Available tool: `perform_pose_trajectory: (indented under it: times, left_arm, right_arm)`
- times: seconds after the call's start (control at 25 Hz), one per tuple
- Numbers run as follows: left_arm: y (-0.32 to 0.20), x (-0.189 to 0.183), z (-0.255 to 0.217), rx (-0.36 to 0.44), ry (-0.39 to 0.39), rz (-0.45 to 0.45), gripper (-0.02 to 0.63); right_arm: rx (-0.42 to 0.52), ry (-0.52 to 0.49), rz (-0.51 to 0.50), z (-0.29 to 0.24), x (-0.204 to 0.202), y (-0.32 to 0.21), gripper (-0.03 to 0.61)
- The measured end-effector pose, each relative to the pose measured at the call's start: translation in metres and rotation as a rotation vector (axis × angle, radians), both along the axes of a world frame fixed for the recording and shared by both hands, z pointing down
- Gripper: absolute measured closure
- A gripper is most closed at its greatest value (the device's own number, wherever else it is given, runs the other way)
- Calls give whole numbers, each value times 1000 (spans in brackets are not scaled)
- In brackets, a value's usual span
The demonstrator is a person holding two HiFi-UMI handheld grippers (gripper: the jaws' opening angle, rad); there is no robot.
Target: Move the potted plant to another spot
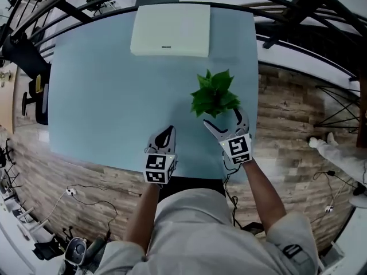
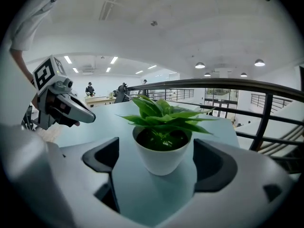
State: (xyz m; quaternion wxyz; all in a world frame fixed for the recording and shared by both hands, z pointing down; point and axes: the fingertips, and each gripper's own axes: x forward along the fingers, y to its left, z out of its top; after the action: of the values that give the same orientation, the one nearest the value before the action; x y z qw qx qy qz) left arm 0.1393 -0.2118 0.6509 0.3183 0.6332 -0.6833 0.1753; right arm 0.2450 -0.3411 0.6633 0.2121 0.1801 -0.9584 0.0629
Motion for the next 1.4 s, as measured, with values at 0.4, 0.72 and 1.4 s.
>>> perform_pose_trajectory:
  times: [0.4,0.72,1.4]
  left_arm:
    - [7,-8,7,-10,1,-57,601]
    - [6,-8,6,-8,4,-53,601]
    - [-34,1,-40,105,-30,9,601]
  right_arm:
    - [14,-7,20,12,-24,-26,66]
    - [17,3,36,9,-32,-32,64]
    - [75,-118,49,-64,-29,-30,75]
